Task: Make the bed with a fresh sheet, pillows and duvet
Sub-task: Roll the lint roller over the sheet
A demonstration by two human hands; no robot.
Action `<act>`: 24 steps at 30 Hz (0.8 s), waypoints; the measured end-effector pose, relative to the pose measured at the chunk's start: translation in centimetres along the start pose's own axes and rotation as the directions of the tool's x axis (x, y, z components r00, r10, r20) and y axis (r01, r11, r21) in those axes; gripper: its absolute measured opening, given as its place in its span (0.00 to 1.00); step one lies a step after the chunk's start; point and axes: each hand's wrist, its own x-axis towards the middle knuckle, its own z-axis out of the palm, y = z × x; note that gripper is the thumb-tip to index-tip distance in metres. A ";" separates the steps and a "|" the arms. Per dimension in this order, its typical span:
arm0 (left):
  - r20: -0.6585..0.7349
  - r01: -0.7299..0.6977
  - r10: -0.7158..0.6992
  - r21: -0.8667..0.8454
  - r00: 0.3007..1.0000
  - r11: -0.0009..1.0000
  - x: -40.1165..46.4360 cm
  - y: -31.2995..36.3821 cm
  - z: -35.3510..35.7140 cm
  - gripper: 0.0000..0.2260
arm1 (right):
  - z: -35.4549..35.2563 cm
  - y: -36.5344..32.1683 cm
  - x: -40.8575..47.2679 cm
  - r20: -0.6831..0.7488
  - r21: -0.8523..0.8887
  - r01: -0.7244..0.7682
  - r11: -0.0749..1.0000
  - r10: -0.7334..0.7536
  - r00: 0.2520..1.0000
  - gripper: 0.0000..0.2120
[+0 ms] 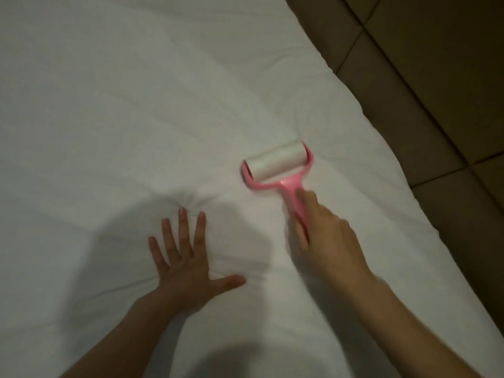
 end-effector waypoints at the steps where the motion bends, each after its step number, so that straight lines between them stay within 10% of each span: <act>1: 0.000 0.002 -0.002 -0.007 1.000 1.000 0.0 0.1 -0.1 0.58 | -0.2 0.7 -2.9 0.037 0.016 -0.031 0.999 0.030 0.999 0.14; 10: 0.009 0.047 -0.047 0.008 0.999 0.999 -0.5 1.2 -1.2 0.60 | -0.3 2.6 -12.1 0.001 -0.139 -0.150 0.979 0.151 0.989 0.21; 14: 0.023 0.032 -0.032 0.013 0.999 0.999 -0.4 1.2 -1.2 0.60 | -0.5 1.3 -3.4 0.009 -0.005 -0.090 0.996 0.090 0.996 0.13; 24: 0.060 0.006 -0.005 -0.010 0.998 1.000 -0.1 0.2 -0.2 0.58 | -2.5 -4.8 21.1 -0.096 0.047 -0.019 0.999 0.023 0.995 0.30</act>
